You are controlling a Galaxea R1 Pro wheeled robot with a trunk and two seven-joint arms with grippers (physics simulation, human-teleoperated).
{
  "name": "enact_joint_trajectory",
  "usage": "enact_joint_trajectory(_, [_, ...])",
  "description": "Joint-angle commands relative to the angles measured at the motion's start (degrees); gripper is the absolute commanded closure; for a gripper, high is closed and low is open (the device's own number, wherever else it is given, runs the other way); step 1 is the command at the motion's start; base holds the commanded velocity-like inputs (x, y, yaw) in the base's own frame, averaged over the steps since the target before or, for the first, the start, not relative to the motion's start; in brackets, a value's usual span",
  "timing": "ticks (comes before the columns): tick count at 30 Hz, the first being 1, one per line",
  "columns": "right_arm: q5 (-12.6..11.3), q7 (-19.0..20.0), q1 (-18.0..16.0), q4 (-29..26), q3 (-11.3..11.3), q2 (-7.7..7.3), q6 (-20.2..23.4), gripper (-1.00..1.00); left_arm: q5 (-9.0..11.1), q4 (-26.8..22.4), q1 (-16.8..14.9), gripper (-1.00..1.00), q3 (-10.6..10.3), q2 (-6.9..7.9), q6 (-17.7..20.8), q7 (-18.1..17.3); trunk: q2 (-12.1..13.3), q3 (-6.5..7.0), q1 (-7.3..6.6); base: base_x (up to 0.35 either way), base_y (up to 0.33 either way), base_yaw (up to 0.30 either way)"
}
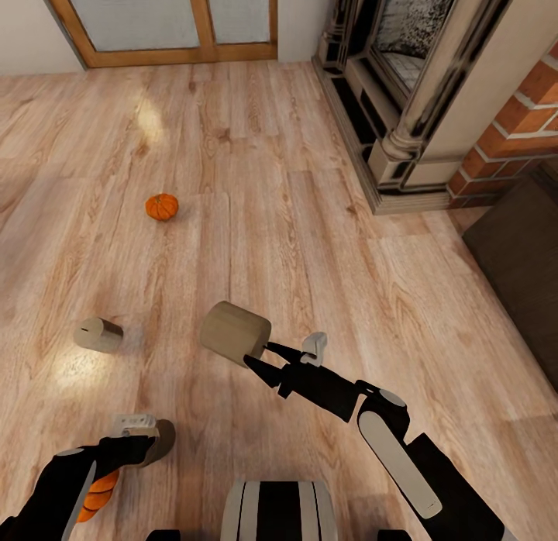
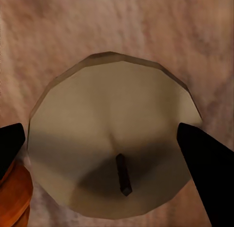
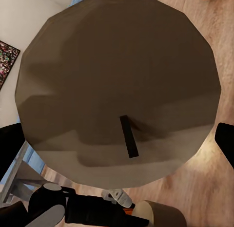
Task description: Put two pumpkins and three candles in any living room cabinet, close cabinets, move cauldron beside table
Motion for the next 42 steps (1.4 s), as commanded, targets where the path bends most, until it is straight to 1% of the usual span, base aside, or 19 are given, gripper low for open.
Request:
enact_joint_trajectory(1, [-0.63,0.04,-0.03,-0.02,0.02,-0.02,0.35,1.00,-0.60,-0.07,-0.03,1.00,0.13,-0.03,0.16,-0.58,-0.01,-0.03,-0.01,0.000,0.000,0.000])
enact_joint_trajectory(5, [-0.63,0.04,-0.03,-0.02,0.02,-0.01,0.35,1.00,-0.60,-0.07,-0.03,1.00,0.13,-0.03,0.16,-0.58,-0.01,-0.03,-0.01,0.000,0.000,0.000])
enact_joint_trajectory(15, [-0.63,-0.18,-0.03,0.05,0.02,-0.02,0.35,1.00,-0.60,-0.07,-0.03,1.00,0.13,-0.03,0.32,-0.70,0.12,2.18,-0.27,0.000,0.000,0.000])
enact_joint_trajectory(16, [-0.63,-0.85,-0.03,0.07,0.02,-0.01,0.33,1.00,-0.60,-0.07,-0.03,1.00,0.13,-0.03,0.33,-0.73,0.13,2.40,-0.29,0.000,0.000,0.000])
enact_joint_trajectory(19, [-0.75,-4.89,-0.03,0.15,0.08,0.03,0.11,1.00,-0.55,-0.19,-0.03,1.00,0.19,0.05,0.60,-0.80,0.17,3.07,-0.37,0.000,0.000,0.000])
enact_joint_trajectory(22, [-0.76,-7.09,-0.03,0.30,0.05,1.16,0.34,1.00,-0.52,-0.78,-0.03,1.00,0.22,0.06,1.26,-0.76,0.21,3.73,-0.45,0.000,0.000,0.000])
enact_joint_trajectory(23, [-0.80,-8.14,-0.03,0.43,0.00,1.65,0.39,1.00,-0.52,-1.25,-0.03,1.00,0.22,0.06,2.38,-0.76,0.23,3.96,-0.47,0.000,0.000,0.000])
enact_joint_trajectory(25, [-0.92,-10.85,-0.03,0.59,0.00,2.14,0.42,1.00,-0.52,-3.72,-0.03,1.00,0.22,0.06,6.41,-0.76,0.25,4.40,-0.53,0.000,0.000,0.000])
enact_joint_trajectory(28, [-0.96,-14.95,-0.03,0.65,0.02,2.78,0.60,1.00,-0.51,-5.59,-0.03,1.00,0.22,0.06,9.42,-0.75,0.29,5.06,-0.60,0.000,0.000,0.000])
enact_joint_trajectory(30, [-0.83,-18.90,-0.03,0.61,0.05,4.29,2.08,1.00,-0.51,-6.69,-0.03,1.00,0.22,0.06,11.41,-0.75,0.32,5.51,-0.65,0.000,0.000,0.000])
enact_joint_trajectory(31, [-0.74,-21.17,-0.03,0.48,0.08,5.22,2.84,1.00,-0.47,-7.78,-0.03,1.00,0.28,0.10,13.24,-0.79,0.33,5.73,-0.68,0.000,0.000,0.000])
enact_joint_trajectory(32, [-0.64,-36.92,-0.04,0.29,2.44,11.37,10.34,1.00,-0.53,-12.00,-0.03,1.00,0.75,0.50,20.49,-4.69,0.35,5.95,-0.71,0.000,0.000,0.000])
enact_joint_trajectory(34, [-0.69,-39.97,-0.05,0.25,2.78,12.72,11.00,1.00,-0.59,-13.36,-0.03,1.00,0.85,0.64,22.83,-6.15,0.37,6.39,-0.76,0.000,0.000,0.000])
enact_joint_trajectory(35, [-0.72,-40.99,-0.05,0.24,2.90,13.70,11.92,1.00,-0.60,-13.74,-0.03,1.00,1.28,0.67,23.61,-6.50,0.39,6.61,-0.78,0.000,0.000,0.000])
enact_joint_trajectory(36, [-0.72,-41.08,-0.04,0.24,2.91,14.07,12.24,1.00,-0.60,-13.83,-0.03,1.00,1.79,0.67,23.75,-6.53,0.40,6.84,-0.81,0.000,0.000,0.000])
enact_joint_trajectory(37, [-0.73,-41.18,-0.04,0.24,2.92,14.71,13.26,1.00,-0.60,-13.95,-0.03,1.00,2.63,0.67,24.10,-6.56,0.41,7.06,-0.83,0.000,0.000,0.000])
enact_joint_trajectory(38, [-0.67,-41.67,-0.08,0.24,2.86,15.84,15.86,1.00,-0.60,-14.01,-0.03,1.00,3.30,0.68,24.42,-6.62,0.43,7.28,-0.86,0.000,0.000,0.000])
enact_joint_trajectory(39, [-0.66,-42.83,-0.07,0.24,2.85,16.46,17.34,1.00,-0.60,-14.03,-0.03,1.00,3.47,0.68,24.51,-6.62,0.44,7.50,-0.89,0.000,0.000,0.000])
enact_joint_trajectory(42, [-0.80,-47.52,-0.06,0.30,2.77,16.75,18.98,1.00,-0.60,-14.04,-0.03,1.00,3.61,0.68,24.57,-6.64,0.48,8.16,-0.96,0.000,0.000,0.000])
